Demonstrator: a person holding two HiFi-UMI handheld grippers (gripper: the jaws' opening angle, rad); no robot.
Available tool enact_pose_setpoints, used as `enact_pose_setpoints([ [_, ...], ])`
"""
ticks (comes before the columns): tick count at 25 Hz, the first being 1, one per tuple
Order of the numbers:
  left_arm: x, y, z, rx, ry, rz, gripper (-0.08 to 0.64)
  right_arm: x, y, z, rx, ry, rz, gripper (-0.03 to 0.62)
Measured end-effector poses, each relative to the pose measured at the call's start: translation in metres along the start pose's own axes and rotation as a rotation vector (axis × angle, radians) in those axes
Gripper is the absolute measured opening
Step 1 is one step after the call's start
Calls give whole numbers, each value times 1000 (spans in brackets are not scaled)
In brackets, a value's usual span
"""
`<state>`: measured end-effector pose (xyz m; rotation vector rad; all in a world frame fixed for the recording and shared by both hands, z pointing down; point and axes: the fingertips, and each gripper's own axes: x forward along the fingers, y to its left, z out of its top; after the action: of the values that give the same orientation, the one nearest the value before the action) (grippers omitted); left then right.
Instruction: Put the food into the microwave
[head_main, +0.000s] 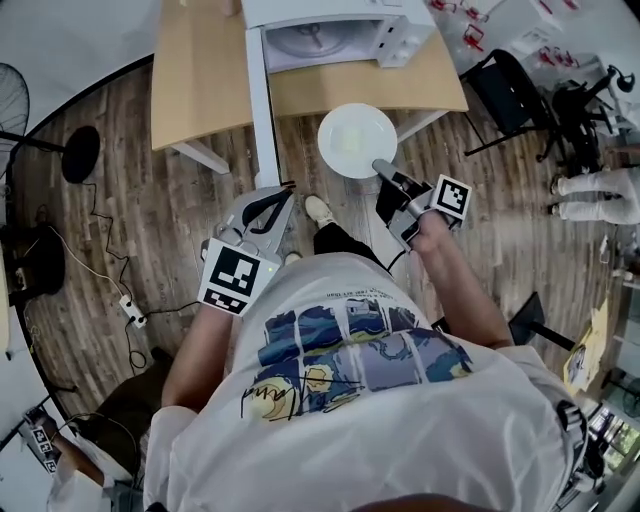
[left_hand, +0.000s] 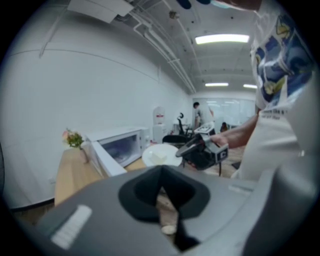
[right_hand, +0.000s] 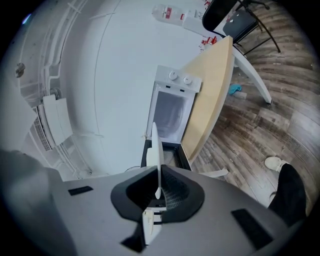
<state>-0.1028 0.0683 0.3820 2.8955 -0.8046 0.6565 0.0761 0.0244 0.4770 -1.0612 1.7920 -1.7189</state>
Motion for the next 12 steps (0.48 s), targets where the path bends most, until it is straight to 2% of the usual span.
enact_pose_setpoints([
  [8, 22, 52, 17, -7, 45, 91, 8, 67, -3, 57, -8, 71, -1, 17],
  [12, 35, 67, 25, -4, 72, 105, 9, 92, -10, 80, 4, 91, -9, 17],
])
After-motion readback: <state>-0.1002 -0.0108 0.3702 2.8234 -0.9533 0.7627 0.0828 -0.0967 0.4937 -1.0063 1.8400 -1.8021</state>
